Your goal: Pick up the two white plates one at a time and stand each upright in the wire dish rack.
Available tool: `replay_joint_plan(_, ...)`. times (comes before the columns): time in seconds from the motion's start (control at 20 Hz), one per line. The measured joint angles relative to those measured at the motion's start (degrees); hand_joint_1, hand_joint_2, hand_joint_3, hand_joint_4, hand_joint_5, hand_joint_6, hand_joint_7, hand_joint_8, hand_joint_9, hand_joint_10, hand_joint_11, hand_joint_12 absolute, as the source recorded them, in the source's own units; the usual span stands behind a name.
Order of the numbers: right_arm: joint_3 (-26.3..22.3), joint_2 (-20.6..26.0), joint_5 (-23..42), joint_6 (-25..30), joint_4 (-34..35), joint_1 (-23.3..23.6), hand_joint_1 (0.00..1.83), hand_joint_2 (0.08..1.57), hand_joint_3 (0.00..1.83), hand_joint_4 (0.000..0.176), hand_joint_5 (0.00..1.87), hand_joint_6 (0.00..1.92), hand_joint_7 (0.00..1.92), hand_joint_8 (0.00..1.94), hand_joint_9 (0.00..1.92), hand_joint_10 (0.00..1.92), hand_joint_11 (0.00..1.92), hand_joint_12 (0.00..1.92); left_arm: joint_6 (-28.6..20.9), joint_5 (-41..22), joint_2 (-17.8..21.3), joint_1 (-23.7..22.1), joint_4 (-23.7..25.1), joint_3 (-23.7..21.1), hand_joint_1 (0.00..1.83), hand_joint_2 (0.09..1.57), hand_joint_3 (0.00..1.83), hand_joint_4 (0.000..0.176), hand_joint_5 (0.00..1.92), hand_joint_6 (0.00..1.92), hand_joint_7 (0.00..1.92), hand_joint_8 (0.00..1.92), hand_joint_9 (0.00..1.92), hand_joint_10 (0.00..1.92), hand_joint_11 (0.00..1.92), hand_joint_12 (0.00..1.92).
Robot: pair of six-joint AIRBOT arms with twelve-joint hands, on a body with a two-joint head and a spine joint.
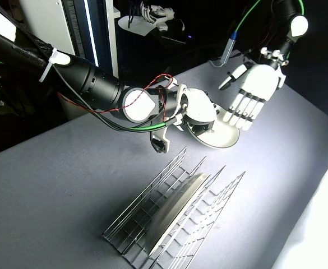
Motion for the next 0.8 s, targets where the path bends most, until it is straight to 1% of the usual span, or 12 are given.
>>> replay_joint_plan(0.05, 0.00, 0.07, -0.11, 0.00, -0.02, 0.00, 1.49, 1.10, 0.00, 0.000, 0.90, 1.01, 0.94, 0.96, 0.99, 0.95, 0.88, 1.46, -0.02, -0.17, 0.00, 0.00, 0.98, 0.00, 0.00, 1.24, 0.00, 0.000, 0.07, 0.01, 0.03, 0.01, 0.00, 0.00, 0.00, 0.00)
replay_joint_plan(0.1, 0.00, 0.09, -0.11, 0.00, -0.04, 0.00, 1.49, 1.10, 0.00, 0.000, 0.90, 1.00, 0.95, 0.94, 0.98, 0.97, 0.88, 1.47, -0.07, -0.24, 0.00, 0.00, 1.20, 0.00, 0.00, 1.24, 0.00, 0.000, 0.12, 0.01, 0.07, 0.01, 0.04, 0.00, 0.03, 0.02)
replay_joint_plan(0.15, 0.00, 0.11, -0.11, 0.00, -0.04, 0.07, 1.49, 1.12, 0.00, 0.000, 0.86, 1.05, 0.90, 1.02, 0.92, 1.06, 0.83, 1.54, -0.20, -0.24, 0.00, -0.02, 1.16, 0.02, 0.00, 1.24, 0.00, 0.000, 0.11, 0.00, 0.06, 0.00, 0.02, 0.00, 0.01, 0.01)
replay_joint_plan(0.2, 0.00, 0.13, -0.24, 0.07, -0.22, 0.33, 1.49, 1.10, 0.00, 0.000, 0.91, 0.98, 0.94, 0.95, 0.96, 1.01, 0.87, 1.49, -0.24, -0.31, 0.00, -0.20, 1.01, 0.13, 0.00, 1.24, 0.00, 0.000, 0.09, 0.00, 0.05, 0.00, 0.01, 0.00, 0.00, 0.00)
replay_joint_plan(0.3, -0.02, 0.26, -0.02, 0.07, -0.15, 0.70, 1.49, 1.10, 0.00, 0.000, 0.93, 0.95, 0.95, 0.94, 0.96, 1.00, 0.87, 1.49, -0.24, -0.33, 0.00, -0.37, 0.87, 0.13, 0.00, 1.24, 0.00, 0.000, 0.09, 0.00, 0.05, 0.00, 0.01, 0.00, 0.00, 0.00)
replay_joint_plan(0.35, -0.44, 0.61, -0.04, 0.04, 0.02, 0.70, 1.49, 1.09, 0.00, 0.000, 0.94, 0.93, 0.97, 0.91, 0.98, 0.97, 0.89, 1.47, -0.22, -0.55, 0.00, -0.35, 0.87, 0.13, 0.00, 1.24, 0.00, 0.000, 0.10, 0.01, 0.06, 0.00, 0.02, 0.00, 0.00, 0.00)
replay_joint_plan(0.5, -1.46, 1.09, -0.11, 0.04, -0.11, 0.72, 1.49, 1.10, 0.00, 0.000, 0.91, 1.00, 0.93, 0.94, 0.97, 0.97, 0.89, 1.46, -0.24, -0.59, 0.00, 0.37, 1.33, 0.13, 0.00, 1.24, 0.00, 0.000, 0.08, 0.00, 0.04, 0.00, 0.00, 0.00, 0.00, 0.00)
replay_joint_plan(0.55, -1.70, 1.42, -0.04, 0.07, -0.26, 1.09, 1.49, 1.11, 0.00, 0.000, 0.88, 1.05, 0.91, 0.96, 0.95, 1.01, 0.88, 1.48, -0.24, -0.66, 0.00, 0.35, 1.70, 0.13, 0.00, 1.24, 0.00, 0.000, 0.06, 0.00, 0.02, 0.00, 0.00, 0.00, 0.00, 0.00)
replay_joint_plan(0.6, -2.25, 1.88, 0.02, 0.07, -0.46, 1.75, 1.49, 1.10, 0.00, 0.000, 0.91, 0.99, 0.93, 0.94, 0.96, 1.00, 0.88, 1.48, -0.26, -0.66, 0.00, 0.02, 1.73, 0.24, 0.00, 1.24, 0.00, 0.000, 0.07, 0.00, 0.02, 0.00, 0.00, 0.00, 0.00, 0.00)
replay_joint_plan(0.65, -2.58, 2.36, 0.35, 0.09, -0.35, 2.64, 1.49, 1.10, 0.00, 0.000, 0.90, 0.97, 0.92, 0.98, 0.95, 1.03, 0.87, 1.52, -0.44, -0.85, 0.00, -0.57, 1.86, 0.59, 0.00, 1.23, 0.00, 0.000, 0.09, 0.01, 0.03, 0.01, 0.00, 0.00, 0.00, 0.00)
replay_joint_plan(0.7, -3.08, 2.82, 0.50, 0.09, -0.09, 3.43, 1.49, 1.10, 0.00, 0.000, 0.93, 0.90, 0.95, 0.96, 0.97, 0.99, 0.87, 1.51, -0.46, -0.83, 0.00, -1.07, 1.33, 0.83, 0.00, 1.23, 0.00, 0.000, 0.10, 0.01, 0.05, 0.01, 0.01, 0.00, 0.00, 0.00)
replay_joint_plan(0.8, -4.11, 3.74, 0.35, 0.09, 0.28, 4.22, 1.49, 1.09, 0.00, 0.000, 0.92, 0.94, 0.95, 0.95, 0.98, 0.98, 0.89, 1.49, -0.68, -0.76, 0.00, -1.64, 0.98, 0.83, 0.00, 1.24, 0.00, 0.000, 0.07, 0.00, 0.02, 0.00, 0.00, 0.00, 0.00, 0.00)
